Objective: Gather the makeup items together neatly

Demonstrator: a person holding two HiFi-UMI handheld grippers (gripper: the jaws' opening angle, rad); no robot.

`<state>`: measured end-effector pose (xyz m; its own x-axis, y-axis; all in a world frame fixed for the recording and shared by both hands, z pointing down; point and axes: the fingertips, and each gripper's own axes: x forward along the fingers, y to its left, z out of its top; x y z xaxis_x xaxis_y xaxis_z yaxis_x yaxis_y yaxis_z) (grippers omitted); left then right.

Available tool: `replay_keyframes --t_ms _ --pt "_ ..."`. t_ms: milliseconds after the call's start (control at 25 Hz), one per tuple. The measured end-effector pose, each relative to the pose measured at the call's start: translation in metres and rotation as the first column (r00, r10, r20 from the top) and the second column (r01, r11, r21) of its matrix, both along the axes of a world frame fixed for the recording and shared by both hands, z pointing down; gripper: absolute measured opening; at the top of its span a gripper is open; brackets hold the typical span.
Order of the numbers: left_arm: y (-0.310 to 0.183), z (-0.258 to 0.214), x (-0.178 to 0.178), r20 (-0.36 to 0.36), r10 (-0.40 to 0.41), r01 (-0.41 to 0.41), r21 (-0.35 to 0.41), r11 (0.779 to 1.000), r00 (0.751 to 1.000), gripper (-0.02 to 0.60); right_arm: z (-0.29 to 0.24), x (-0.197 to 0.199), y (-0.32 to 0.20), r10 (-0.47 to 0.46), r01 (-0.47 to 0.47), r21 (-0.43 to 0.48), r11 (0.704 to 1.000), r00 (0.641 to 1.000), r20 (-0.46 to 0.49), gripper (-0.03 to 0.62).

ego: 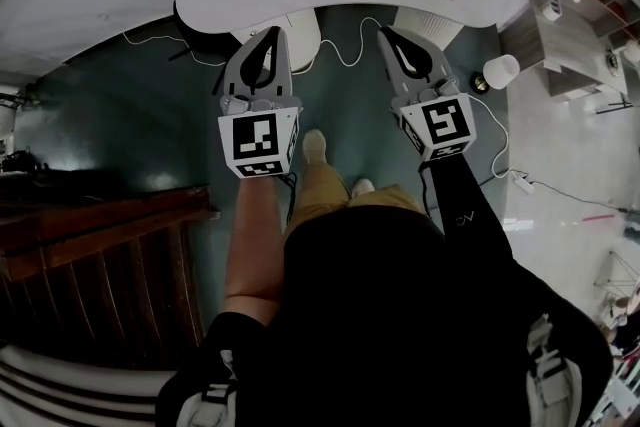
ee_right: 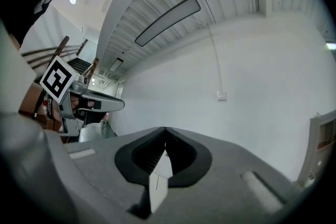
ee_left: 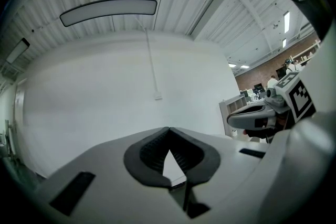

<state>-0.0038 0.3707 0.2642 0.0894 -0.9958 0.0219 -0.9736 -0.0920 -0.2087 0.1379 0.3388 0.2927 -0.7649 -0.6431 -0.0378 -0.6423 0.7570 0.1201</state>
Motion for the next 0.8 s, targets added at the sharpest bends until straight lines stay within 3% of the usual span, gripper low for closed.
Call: replay_keyframes --t_ms 280,800 --pt "-0.053 0.004 -0.040 0.002 0.010 -0.010 0.008 1.000 1.000 0.008 0.004 -0.037 -0.055 0.015 -0.015 0.002 1.000 1.000 0.006 0.005" --pt "-0.216 -0.003 -0.145 0.004 0.087 -0.087 0.004 0.996 0.996 0.008 0.001 -0.146 -0.215 0.080 -0.080 -0.028 0.996 0.996 0.026 0.006"
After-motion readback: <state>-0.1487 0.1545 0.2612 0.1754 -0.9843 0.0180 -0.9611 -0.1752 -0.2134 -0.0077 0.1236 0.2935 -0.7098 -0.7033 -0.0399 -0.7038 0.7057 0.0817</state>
